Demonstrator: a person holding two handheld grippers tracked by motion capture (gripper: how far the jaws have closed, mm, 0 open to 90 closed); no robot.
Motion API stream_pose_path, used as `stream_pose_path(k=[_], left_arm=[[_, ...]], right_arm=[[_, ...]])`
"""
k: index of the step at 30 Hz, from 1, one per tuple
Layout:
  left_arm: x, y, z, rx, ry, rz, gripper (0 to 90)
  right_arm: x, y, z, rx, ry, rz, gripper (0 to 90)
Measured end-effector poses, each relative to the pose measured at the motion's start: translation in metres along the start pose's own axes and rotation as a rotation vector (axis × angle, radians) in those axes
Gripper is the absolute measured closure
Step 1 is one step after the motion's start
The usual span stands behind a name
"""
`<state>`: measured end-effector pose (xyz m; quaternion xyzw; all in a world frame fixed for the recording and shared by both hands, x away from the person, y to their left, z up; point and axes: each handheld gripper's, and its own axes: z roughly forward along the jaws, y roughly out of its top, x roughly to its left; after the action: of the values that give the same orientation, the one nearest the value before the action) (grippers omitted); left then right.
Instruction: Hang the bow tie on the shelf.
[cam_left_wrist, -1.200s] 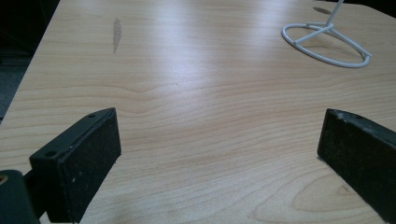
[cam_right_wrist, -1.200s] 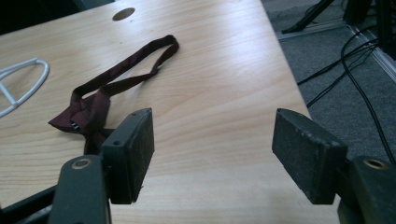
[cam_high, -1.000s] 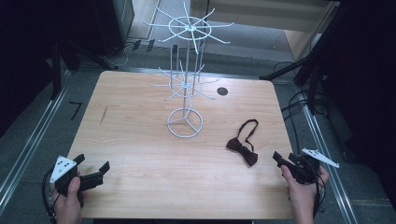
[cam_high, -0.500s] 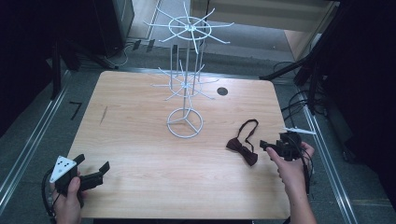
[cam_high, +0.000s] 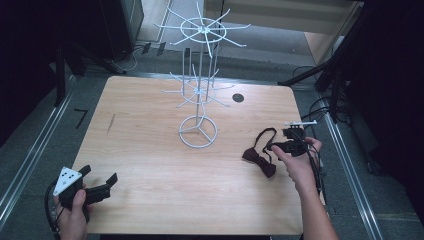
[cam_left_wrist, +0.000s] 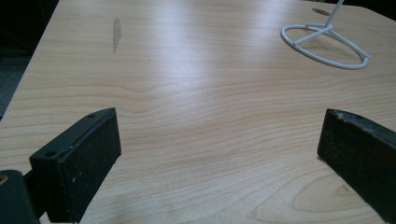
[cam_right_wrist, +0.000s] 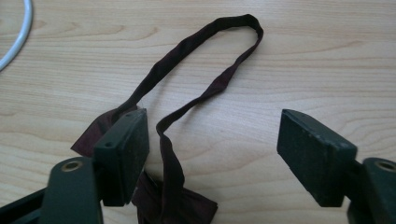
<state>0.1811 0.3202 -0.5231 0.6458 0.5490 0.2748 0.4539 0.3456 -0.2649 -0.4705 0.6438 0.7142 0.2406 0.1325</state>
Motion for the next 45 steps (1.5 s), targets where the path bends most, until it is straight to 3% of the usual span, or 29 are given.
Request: stream_pose_path(k=[6,10,11,14,25,31,37,39,41,42,45], left_arm=[[0.0,0.0,0.0,0.0,-0.002,-0.002,0.1],[0.0,0.0,0.0,0.0,-0.004,-0.002,0.1],[0.0,0.0,0.0,0.0,-0.003,-0.002,0.1],[0.0,0.0,0.0,0.0,-0.004,-0.002,0.1],[0.001,0.0,0.0,0.002,-0.006,-0.004,0.1],[0.001,0.0,0.0,0.004,-0.007,-0.006,0.1],[0.001,0.0,0.0,0.005,-0.007,-0.007,0.1],[0.001,0.0,0.0,0.005,-0.007,-0.007,0.1],[0.001,0.0,0.0,0.006,-0.006,-0.006,0.1],[0.001,0.0,0.0,0.007,-0.006,-0.006,0.1],[0.001,0.0,0.0,0.007,-0.006,-0.006,0.1]], right_arm=[[0.007,0.014,0.016,0.094,0.009,0.024,17.8],[0.011,0.022,0.022,0.121,0.019,0.041,11.9],[0.013,0.026,0.028,0.144,0.036,0.063,3.3],[0.017,0.031,0.034,0.17,0.033,0.08,0.0],[0.031,0.039,0.06,0.264,-0.002,0.13,0.0],[0.034,0.04,0.069,0.305,-0.035,0.15,16.3],[0.031,0.038,0.069,0.315,-0.028,0.128,44.9],[0.03,0.038,0.068,0.316,-0.016,0.128,53.4],[0.026,0.038,0.067,0.313,0.018,0.118,67.5],[0.024,0.038,0.067,0.32,0.036,0.122,71.1],[0.024,0.037,0.066,0.325,0.034,0.099,77.6]])
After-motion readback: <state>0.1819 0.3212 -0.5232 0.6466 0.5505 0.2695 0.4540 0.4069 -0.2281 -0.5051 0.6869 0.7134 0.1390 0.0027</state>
